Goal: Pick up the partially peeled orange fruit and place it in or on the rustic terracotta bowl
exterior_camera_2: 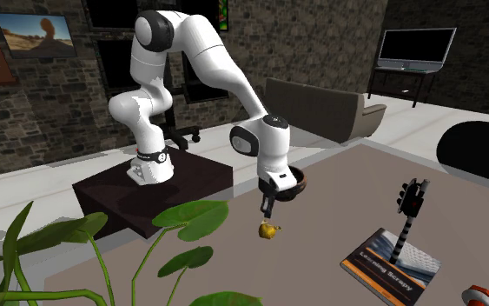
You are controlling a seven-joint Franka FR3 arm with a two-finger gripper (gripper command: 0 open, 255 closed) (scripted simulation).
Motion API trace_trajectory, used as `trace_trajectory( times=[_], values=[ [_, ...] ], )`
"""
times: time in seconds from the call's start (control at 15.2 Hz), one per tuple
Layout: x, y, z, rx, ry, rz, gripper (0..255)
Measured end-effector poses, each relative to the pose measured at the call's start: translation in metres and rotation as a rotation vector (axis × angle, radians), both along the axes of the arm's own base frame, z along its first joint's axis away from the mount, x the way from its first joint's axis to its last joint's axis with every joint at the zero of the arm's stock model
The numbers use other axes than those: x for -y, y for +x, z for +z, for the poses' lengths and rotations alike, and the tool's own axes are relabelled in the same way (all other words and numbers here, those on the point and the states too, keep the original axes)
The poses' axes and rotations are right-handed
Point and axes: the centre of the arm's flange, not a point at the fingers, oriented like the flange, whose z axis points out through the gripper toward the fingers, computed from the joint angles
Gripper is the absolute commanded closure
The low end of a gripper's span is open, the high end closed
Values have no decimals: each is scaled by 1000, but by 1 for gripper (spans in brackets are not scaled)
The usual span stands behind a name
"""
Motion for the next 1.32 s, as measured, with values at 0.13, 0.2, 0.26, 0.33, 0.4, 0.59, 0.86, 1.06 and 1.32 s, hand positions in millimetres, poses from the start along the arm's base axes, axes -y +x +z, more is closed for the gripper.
trace_trajectory(
  times=[0.13, 0.2, 0.26, 0.33, 0.4, 0.59, 0.86, 1.06, 1.32],
  values=[
    [0, 0, 0, 0, 0, 0, 0],
    [0, 0, 0, 0, 0, 0, 0],
    [6, 1, -1, -7, 0, 55, 0],
    [13, 7, -2, -13, 3, 210, 0],
    [23, 12, -3, -20, 7, 418, 0],
    [34, 18, -13, -29, 17, 747, 0],
    [36, 17, -33, -31, 20, 797, 0],
    [36, 16, -45, -31, 20, 800, 0],
    [36, 16, -46, -31, 20, 801, 0]
  ],
)
